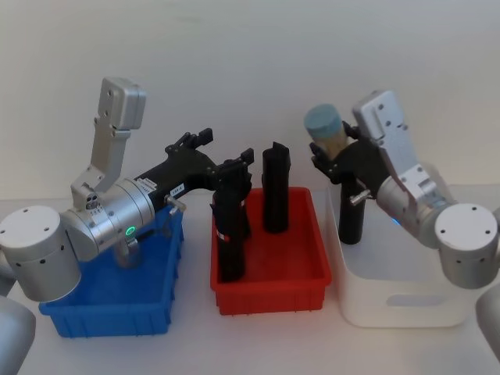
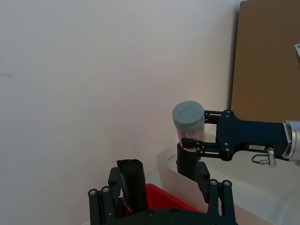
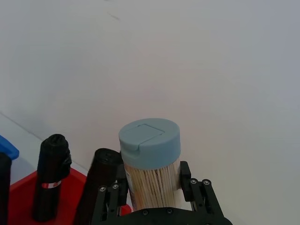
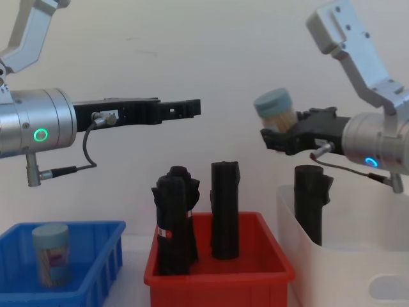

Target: Pick the cotton swabs from the blue box and place them into the white box.

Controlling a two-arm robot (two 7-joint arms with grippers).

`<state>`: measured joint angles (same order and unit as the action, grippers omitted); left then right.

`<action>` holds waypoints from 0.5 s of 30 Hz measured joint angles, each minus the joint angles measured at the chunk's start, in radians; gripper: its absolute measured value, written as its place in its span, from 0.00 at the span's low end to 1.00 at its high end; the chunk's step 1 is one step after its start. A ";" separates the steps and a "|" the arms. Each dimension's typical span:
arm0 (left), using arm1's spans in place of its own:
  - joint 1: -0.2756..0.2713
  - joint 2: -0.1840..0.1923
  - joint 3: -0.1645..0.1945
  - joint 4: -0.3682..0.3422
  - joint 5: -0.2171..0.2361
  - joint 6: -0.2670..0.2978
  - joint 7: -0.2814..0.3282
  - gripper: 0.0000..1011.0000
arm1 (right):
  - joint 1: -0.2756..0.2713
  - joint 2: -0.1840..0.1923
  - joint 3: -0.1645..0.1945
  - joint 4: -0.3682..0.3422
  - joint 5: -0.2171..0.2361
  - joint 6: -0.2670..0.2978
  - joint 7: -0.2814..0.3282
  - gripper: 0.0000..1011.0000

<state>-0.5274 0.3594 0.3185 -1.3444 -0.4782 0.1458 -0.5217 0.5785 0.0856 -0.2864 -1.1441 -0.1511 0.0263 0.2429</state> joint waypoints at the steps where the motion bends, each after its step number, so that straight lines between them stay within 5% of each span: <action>1: 0.000 0.000 0.000 0.000 0.000 0.000 0.000 0.99 | -0.005 0.003 0.003 -0.008 0.007 0.008 -0.005 0.64; 15: 0.000 0.000 0.000 0.000 0.000 0.000 0.000 0.99 | -0.086 0.043 0.059 -0.139 0.185 0.174 -0.067 0.64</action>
<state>-0.5275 0.3594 0.3184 -1.3445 -0.4781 0.1458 -0.5216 0.4921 0.1284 -0.2273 -1.2834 0.0341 0.1999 0.1757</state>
